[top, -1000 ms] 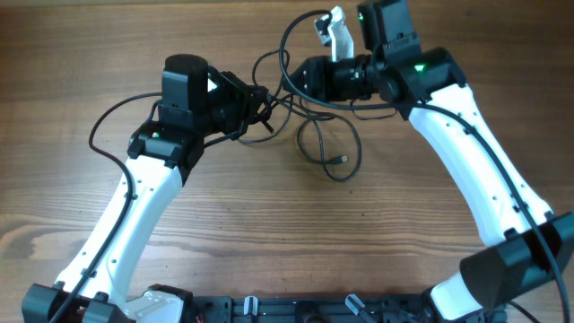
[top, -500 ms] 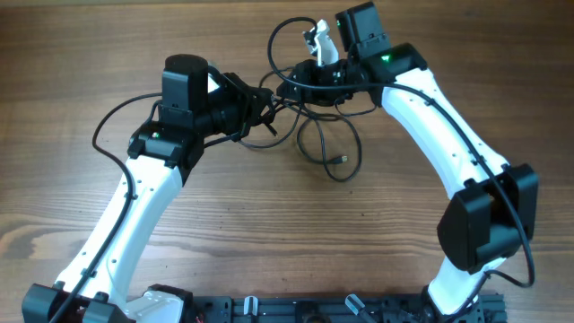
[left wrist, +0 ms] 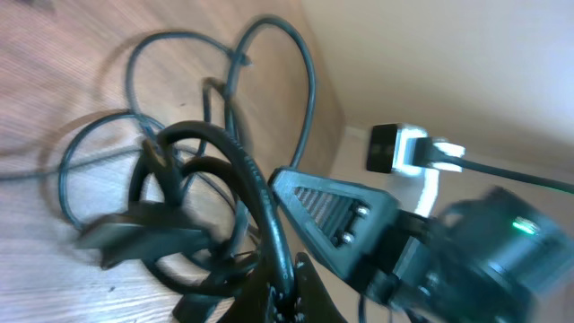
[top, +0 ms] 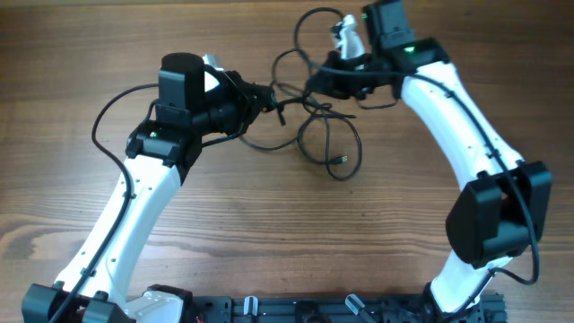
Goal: Untangle cables
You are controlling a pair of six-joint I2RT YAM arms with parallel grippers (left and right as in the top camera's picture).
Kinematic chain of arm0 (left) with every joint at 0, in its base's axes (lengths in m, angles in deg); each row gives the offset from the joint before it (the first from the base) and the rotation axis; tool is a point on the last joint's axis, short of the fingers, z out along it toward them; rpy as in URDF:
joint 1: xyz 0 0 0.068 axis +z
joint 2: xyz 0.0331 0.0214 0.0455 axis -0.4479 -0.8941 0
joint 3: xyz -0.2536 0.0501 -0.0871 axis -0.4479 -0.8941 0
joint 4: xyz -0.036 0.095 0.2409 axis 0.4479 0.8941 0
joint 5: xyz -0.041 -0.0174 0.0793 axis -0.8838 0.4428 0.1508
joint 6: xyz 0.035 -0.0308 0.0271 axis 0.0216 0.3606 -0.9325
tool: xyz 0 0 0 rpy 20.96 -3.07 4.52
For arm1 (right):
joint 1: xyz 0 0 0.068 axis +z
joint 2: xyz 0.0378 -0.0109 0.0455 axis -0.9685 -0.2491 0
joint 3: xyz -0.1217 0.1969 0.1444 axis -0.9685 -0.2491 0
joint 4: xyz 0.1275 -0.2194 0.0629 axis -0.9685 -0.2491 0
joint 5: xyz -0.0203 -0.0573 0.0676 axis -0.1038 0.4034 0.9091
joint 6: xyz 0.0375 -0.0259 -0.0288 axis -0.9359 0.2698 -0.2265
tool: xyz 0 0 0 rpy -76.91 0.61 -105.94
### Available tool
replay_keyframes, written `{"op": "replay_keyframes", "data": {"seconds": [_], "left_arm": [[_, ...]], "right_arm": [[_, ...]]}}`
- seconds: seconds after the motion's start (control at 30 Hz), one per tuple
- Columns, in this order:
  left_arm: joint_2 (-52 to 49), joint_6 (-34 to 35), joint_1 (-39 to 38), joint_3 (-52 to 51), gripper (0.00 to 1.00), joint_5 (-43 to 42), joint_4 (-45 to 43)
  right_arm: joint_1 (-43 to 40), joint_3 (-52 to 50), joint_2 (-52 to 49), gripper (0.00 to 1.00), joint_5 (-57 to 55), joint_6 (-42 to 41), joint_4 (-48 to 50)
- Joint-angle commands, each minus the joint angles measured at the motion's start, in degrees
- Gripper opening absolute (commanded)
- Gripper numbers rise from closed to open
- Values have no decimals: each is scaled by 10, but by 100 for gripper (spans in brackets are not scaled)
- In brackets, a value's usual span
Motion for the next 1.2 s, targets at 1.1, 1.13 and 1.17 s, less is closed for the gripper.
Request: {"op": "replay_keyframes", "data": {"seconds": [1.1,1.13,1.17], "left_arm": [[12,-212,121,8,4,-51,114],[12,-225,121,8,4,-50,114],[12,-238,121,8,4,-47,114]], "right_arm": [[-148,-1,-10,4,-146,73,-66],[-148,-1,-10,4,-141,85,-66],[-147,-1,-10,4,-139,90,-68]]}}
